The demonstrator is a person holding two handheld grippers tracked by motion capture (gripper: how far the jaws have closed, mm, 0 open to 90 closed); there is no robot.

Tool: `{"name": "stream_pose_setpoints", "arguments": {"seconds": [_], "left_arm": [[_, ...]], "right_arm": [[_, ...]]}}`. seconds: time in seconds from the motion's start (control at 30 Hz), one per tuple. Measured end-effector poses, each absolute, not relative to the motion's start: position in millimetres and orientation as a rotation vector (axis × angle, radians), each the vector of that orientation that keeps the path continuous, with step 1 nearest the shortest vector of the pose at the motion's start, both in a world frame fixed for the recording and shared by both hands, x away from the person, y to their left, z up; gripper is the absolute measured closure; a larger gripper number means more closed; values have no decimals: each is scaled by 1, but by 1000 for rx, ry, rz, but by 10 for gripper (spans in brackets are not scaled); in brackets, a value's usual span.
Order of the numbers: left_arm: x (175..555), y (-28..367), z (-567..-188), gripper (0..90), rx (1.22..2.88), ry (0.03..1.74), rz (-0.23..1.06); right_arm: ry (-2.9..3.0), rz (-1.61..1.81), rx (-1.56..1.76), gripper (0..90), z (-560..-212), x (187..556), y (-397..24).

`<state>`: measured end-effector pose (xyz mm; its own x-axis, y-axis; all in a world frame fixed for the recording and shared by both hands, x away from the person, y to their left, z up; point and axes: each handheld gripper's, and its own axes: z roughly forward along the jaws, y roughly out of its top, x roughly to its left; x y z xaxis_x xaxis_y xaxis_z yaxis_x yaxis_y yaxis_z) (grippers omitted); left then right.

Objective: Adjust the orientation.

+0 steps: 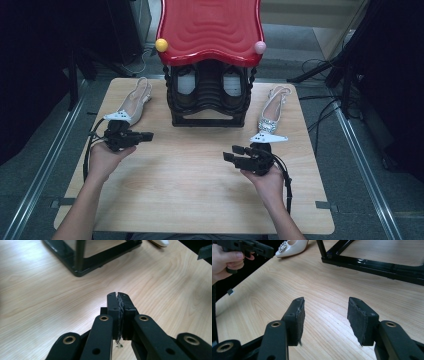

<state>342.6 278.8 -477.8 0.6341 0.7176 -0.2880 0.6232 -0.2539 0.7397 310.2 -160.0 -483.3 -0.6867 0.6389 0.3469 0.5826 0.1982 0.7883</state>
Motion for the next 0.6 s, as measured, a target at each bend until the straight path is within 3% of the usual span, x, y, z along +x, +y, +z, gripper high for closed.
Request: {"name": "stream_pose_setpoints", "arguments": {"seconds": [0.6], "left_arm": [[382, 320, -515, 886, 1947, 1205, 144]], "right_arm": [[2396, 1451, 1268, 467, -499, 305, -163]]}}
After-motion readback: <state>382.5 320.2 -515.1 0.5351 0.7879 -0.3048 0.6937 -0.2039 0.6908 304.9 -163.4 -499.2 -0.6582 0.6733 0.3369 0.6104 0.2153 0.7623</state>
